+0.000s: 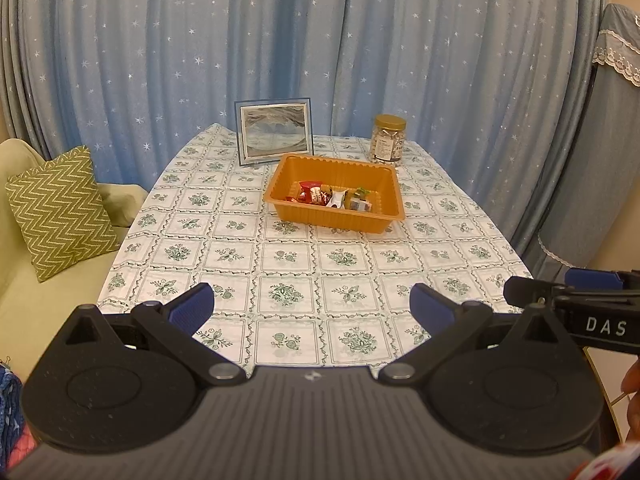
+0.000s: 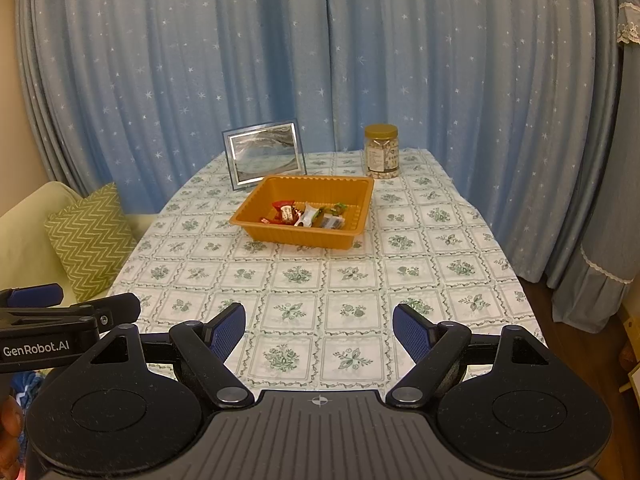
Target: Organize snacks
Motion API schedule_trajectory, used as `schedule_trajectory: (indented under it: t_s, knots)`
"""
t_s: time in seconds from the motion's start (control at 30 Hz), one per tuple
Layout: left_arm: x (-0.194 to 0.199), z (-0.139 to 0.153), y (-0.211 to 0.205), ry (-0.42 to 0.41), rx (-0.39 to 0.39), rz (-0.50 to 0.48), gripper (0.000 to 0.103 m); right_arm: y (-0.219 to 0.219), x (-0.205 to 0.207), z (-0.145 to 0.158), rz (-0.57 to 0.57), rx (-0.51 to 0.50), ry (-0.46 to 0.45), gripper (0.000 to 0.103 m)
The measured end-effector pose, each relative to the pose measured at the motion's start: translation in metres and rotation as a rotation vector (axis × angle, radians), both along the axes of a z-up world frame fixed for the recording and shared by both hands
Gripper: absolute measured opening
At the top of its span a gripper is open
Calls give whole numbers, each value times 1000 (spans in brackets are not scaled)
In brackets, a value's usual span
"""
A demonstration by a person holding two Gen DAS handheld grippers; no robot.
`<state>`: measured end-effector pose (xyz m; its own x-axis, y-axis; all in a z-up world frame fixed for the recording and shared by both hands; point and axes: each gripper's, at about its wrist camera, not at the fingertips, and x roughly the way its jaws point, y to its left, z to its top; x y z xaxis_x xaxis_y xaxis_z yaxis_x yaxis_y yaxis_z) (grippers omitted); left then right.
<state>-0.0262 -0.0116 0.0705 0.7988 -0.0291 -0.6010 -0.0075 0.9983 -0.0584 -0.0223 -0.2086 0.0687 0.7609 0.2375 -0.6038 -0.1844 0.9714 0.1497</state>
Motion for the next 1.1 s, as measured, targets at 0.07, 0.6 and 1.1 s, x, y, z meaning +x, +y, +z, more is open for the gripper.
schedule_trajectory:
  t_s: [0.07,0.6,1.1]
  knots:
    - [0,0,0,0,1,0,103,-1,1,-1,-1,1,1,81]
    - [-2,-4,-1,3,3,-4,103,-3,1,-2,-5,7,3,81]
    - [-2,-6,-2,7,-5,-8,103,-3,1,-2,-5,8,4,81]
